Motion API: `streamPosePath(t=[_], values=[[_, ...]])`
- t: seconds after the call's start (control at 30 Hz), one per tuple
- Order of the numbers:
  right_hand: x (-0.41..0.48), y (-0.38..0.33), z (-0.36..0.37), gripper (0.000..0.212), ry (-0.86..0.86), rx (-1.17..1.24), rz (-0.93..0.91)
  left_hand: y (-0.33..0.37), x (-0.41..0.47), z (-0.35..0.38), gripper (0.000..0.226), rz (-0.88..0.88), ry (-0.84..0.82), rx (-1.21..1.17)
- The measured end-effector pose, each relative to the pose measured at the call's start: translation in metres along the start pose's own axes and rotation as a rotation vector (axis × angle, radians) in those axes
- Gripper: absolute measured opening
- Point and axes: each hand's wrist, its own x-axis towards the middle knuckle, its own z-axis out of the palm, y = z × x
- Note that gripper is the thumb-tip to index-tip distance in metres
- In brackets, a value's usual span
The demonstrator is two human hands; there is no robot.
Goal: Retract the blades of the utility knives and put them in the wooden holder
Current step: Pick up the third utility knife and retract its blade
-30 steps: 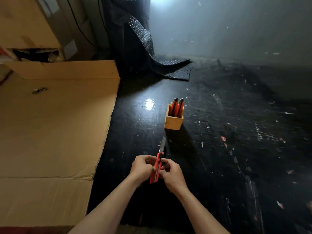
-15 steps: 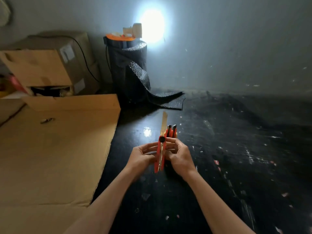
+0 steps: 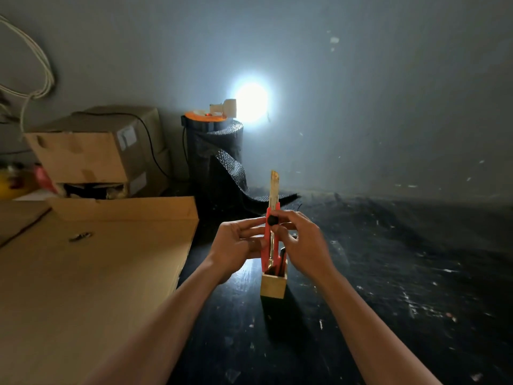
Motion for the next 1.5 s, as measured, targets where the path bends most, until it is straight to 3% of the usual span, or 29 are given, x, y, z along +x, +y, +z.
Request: streamPosePath(t=[0.33, 0.77, 1.0, 1.17, 1.4, 1.5], values=[[-0.007, 0.008, -0.004, 0.028, -0.013, 0.159, 0.062, 0.014, 0.024, -0.002, 0.044, -0.029, 0.034, -0.083], [-0.006, 0.013, -0.008, 0.020, -0.050, 0.055, 0.036, 0.017, 0.037, 0.006, 0.040, -0.018, 0.067, -0.032], [-0.009, 0.005, -0.011, 0.032, 0.012, 0.050, -0.023, 0.021, 0.045, 0.008, 0.043, 0.010, 0.073, -0.008], [-0.006, -0.001, -0.012, 0.019, 0.019, 0.085, 0.017, 0.023, 0.045, 0.009, 0.043, 0.018, 0.062, 0.006], [-0.011, -0.007, -0.013, 0.036, 0.021, 0.085, -0.049, 0.027, 0.043, 0.008, 0.044, 0.025, 0.059, -0.021], [-0.008, -0.007, -0.013, 0.024, 0.034, 0.101, 0.003, 0.028, 0.042, 0.009, 0.045, 0.021, 0.058, -0.009]])
